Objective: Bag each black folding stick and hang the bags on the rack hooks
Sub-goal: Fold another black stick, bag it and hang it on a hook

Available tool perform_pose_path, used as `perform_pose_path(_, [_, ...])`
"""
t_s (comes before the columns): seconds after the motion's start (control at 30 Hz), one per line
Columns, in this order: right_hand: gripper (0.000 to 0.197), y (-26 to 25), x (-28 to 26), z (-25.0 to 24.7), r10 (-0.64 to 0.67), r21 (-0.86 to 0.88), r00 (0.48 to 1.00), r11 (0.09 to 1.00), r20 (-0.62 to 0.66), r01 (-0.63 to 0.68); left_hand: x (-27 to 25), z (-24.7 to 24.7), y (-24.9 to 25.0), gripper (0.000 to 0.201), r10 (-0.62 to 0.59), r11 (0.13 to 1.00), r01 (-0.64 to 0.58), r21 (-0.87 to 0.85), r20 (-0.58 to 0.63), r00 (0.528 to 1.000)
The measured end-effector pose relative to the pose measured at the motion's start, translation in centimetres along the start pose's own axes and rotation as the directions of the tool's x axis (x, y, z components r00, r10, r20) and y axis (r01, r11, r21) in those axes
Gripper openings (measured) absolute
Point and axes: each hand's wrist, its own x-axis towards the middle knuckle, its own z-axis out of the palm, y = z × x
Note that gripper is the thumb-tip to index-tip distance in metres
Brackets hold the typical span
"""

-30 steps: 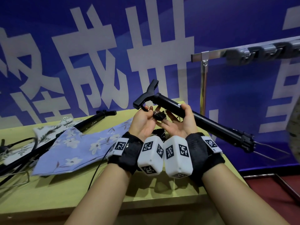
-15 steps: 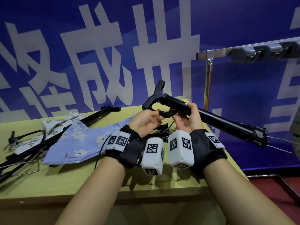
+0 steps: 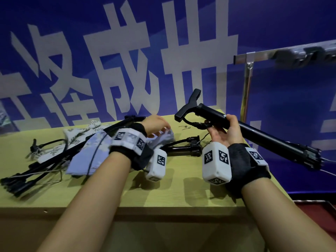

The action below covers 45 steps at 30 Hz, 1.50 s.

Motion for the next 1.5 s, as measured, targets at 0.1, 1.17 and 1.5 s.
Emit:
perform_pose_path(0.1, [0.046, -0.2, 0.3, -0.2, -0.011, -0.005, 1.000, 1.000, -0.003, 0.011, 1.5, 1.1, 0.6, 0.037, -0.043, 0.982, 0.037, 0.187, 0.027, 0.999])
perform_pose_path(1.17, [0.013, 1.1, -4.3, 3.2, 0.399, -0.527, 0.913, 0.796, 0.087, -0.298, -5.2, -7.2, 0.6, 0.068, 0.053, 0.797, -0.037, 0.603, -0.009, 0.999])
perform_pose_path(1.5, [0.017, 1.4, -4.7, 5.0, 0.148, -0.483, 0.984, 0.871, 0.097, -0.083, -7.5, -6.7, 3.3, 0.079, -0.009, 0.623, -0.127, 0.771, 0.170, 0.985])
